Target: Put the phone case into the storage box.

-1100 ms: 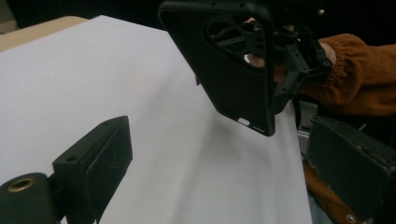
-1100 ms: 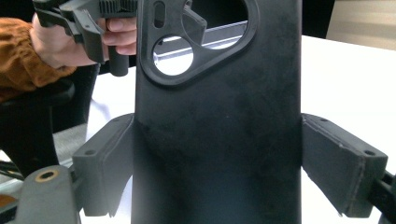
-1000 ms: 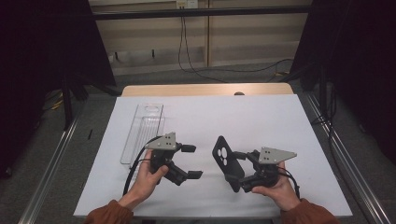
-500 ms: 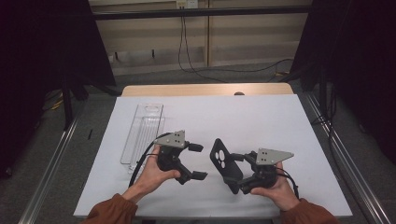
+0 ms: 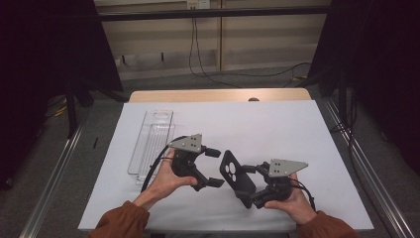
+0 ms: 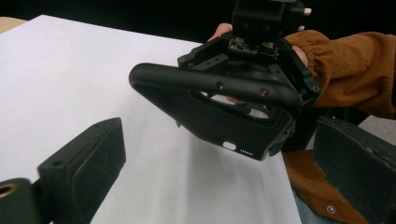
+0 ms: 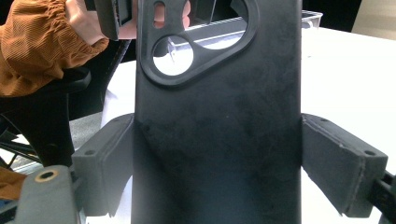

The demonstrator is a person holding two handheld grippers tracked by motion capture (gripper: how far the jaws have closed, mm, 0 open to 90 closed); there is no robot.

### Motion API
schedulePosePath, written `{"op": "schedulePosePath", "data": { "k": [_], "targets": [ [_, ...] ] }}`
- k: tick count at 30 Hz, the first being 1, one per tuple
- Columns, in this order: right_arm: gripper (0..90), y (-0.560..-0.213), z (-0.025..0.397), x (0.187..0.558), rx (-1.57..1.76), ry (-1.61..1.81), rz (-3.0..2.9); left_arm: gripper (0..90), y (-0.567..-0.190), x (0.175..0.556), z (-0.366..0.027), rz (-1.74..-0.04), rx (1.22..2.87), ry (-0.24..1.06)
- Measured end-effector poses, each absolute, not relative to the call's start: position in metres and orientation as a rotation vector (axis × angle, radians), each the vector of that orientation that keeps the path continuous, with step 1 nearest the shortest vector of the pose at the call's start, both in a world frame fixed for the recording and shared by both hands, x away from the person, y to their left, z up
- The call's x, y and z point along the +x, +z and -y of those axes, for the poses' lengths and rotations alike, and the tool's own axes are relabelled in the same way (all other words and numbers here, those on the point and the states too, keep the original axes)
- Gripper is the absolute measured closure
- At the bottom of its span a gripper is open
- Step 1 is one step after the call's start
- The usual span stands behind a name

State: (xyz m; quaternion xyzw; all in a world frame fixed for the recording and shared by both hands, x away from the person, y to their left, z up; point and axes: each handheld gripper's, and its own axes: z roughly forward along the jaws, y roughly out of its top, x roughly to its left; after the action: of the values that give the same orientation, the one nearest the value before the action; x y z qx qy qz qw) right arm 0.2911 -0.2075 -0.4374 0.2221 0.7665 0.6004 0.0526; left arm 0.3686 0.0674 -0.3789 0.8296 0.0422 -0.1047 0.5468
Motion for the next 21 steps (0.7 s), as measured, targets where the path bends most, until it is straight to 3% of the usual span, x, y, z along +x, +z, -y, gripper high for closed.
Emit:
{"op": "schedulePosePath", "data": {
  "k": [21],
  "targets": [
    [14.4,-0.4348,0.2052,0.2876,0.638,1.852,-2.352,5.0,-0.3787,0.3735,-0.058,-0.003,2.019,-0.274]
  ]
}}
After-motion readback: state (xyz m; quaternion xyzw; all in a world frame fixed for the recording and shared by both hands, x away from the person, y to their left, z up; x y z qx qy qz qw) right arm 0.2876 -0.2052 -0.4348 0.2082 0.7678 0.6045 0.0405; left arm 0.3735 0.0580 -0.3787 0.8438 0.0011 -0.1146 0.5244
